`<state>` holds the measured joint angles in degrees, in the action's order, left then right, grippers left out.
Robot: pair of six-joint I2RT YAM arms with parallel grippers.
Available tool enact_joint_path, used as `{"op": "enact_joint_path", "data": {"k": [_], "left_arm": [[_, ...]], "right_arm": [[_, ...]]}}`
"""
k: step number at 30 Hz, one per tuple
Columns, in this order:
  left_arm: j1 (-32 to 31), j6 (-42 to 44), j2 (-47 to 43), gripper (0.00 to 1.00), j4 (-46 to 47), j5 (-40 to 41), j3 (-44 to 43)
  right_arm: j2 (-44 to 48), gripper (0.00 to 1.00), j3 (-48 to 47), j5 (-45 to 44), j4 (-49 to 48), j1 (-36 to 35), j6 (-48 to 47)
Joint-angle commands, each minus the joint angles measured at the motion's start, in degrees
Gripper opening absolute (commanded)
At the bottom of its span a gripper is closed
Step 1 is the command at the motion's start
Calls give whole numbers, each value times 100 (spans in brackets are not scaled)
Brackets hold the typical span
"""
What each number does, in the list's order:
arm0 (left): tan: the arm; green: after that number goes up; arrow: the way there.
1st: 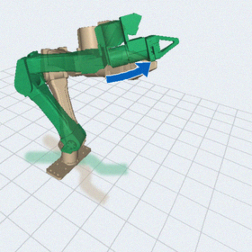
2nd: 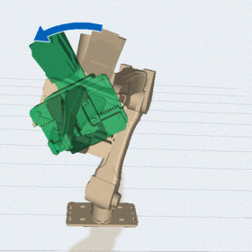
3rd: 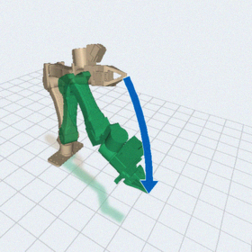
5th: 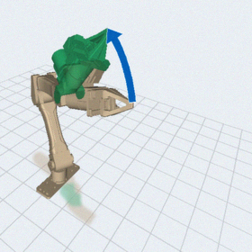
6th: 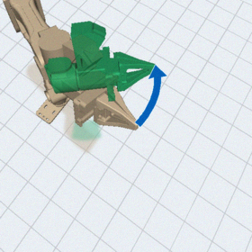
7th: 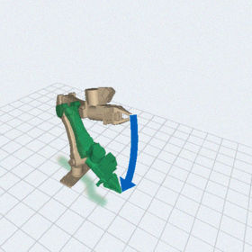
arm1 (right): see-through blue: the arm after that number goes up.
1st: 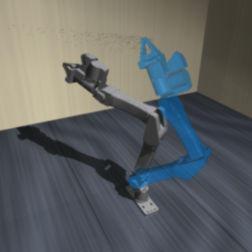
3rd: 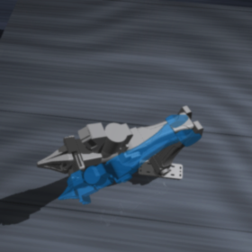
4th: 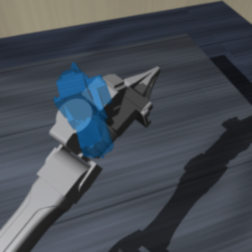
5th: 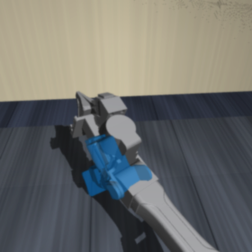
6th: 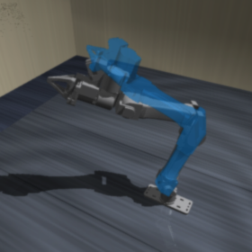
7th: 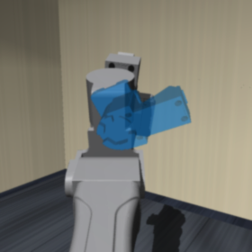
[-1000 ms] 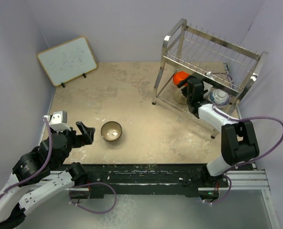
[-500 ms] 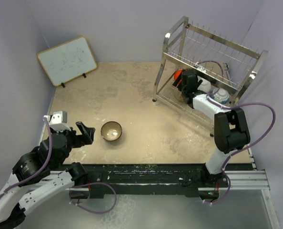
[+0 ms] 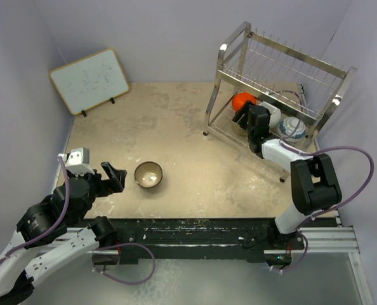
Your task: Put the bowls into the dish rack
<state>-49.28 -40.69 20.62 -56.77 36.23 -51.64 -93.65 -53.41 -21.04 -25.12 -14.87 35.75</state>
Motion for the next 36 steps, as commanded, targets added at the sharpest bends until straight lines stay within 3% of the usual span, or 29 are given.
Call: {"op": "enact_joint_path", "data": {"k": [1,6,13,18,25,33,36], "left_arm": [[-29,116,0,99,180,-3,-30],[-28,120,4,99,175,-15,-35],[-28,116,-92,99,182,-15,-26],[-27,148,16,99,193,-37,-29],[-28,118,127,99,169,-14,-33],[-29,110,193,99,167,5,-29],[-23,145,254,99,188,-26,-26]], "right_arm": [[399,67,469,815,-838,20,-112],[675,68,955,1696,-1689,20,-40],[780,70,1797,2000,-3255,20,243],[611,71,1779,2193,-3692,15,348],[47,75,1164,1599,-3530,20,633],[-620,74,1037,639,-4319,2,1627],[-758,74,781,499,-4031,2,1810]]}}
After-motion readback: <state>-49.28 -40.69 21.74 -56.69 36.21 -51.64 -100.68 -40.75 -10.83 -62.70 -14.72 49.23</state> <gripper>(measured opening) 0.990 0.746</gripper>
